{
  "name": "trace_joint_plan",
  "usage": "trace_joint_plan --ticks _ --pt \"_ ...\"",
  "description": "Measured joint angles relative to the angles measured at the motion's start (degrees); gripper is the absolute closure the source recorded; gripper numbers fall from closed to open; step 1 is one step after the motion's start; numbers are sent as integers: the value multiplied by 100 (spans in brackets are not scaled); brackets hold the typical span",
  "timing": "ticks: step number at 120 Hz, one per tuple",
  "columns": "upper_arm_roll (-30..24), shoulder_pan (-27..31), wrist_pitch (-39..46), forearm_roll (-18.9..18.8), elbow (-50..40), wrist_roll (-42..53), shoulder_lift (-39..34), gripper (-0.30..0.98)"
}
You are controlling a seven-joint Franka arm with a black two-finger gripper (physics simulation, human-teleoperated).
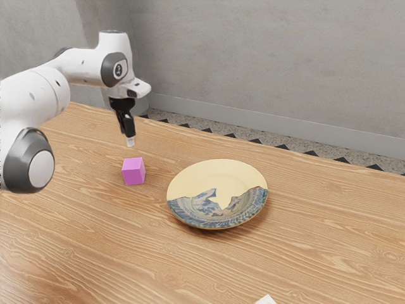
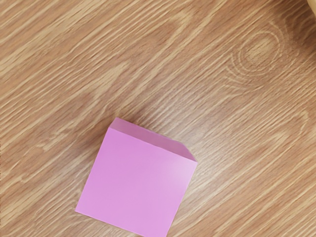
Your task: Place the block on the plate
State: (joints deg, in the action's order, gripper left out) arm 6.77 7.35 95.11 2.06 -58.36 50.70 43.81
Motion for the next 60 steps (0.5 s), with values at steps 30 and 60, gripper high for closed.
trace_joint_plan --ticks 30,60 --pt "-219 246 304 63 126 343 347 0" --pt "-403 356 453 -37 122 584 520 0"
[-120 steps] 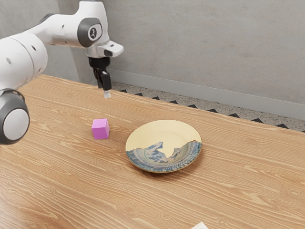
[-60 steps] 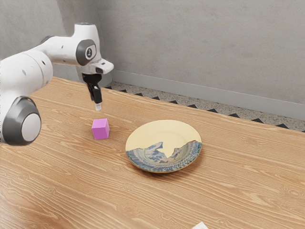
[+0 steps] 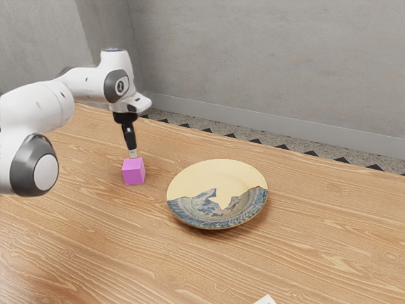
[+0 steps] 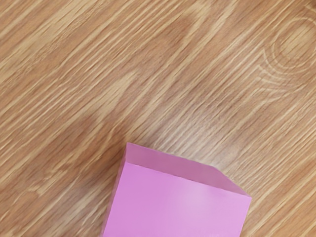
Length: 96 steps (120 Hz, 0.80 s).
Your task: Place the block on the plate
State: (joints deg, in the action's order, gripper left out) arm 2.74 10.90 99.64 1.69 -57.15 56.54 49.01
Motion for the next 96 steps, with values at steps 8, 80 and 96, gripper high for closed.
trace_joint_plan --ticks 8,80,96 --pt "-37 53 61 -7 -3 69 67 0" --pt "-73 193 519 40 -442 543 182 0" --pt "-72 200 605 47 -582 594 200 0"
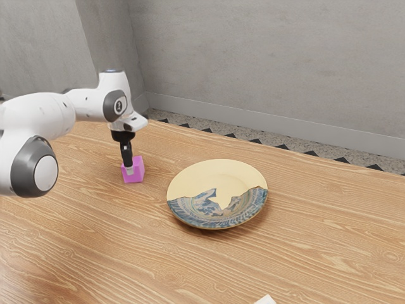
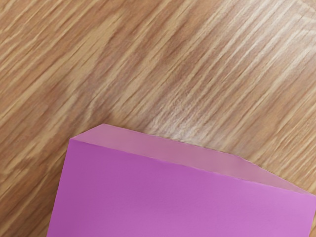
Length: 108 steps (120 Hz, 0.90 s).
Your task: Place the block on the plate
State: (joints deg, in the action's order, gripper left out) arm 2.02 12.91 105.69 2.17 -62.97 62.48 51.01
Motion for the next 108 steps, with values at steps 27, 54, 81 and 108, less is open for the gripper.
trace_joint_plan --ticks 27,54,81,108 --pt "0 -5 96 -8 -66 57 46 0" --pt "0 -2 141 -1 -131 65 46 16" --pt "-1 -3 175 -9 -145 34 38 20" --pt "47 -65 50 -70 -133 11 -484 27"
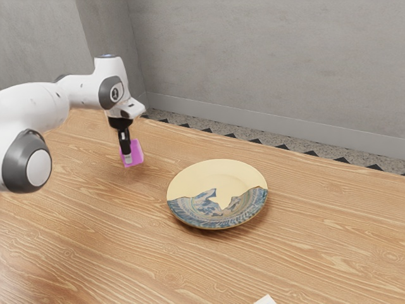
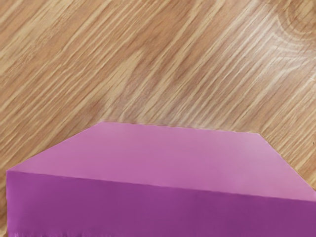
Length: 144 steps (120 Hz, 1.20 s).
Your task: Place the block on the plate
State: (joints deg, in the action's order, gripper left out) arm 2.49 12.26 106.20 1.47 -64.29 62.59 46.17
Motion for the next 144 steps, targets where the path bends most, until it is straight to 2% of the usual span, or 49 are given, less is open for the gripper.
trace_joint_plan --ticks 33,46,77,93,122,144 --pt "14 -158 -227 -23 -117 -29 -1034 26" --pt "-45 -248 -290 -24 -265 -62 -1191 26" --pt "-1776 -220 -395 -878 -414 -432 -1207 25" --pt "-2461 -154 -419 -1294 -672 -704 -1224 25" --pt "-3314 -120 -392 -1885 -1135 -1261 -1262 25" --pt "-3470 -129 -292 -2097 -1335 -1650 -1102 24"
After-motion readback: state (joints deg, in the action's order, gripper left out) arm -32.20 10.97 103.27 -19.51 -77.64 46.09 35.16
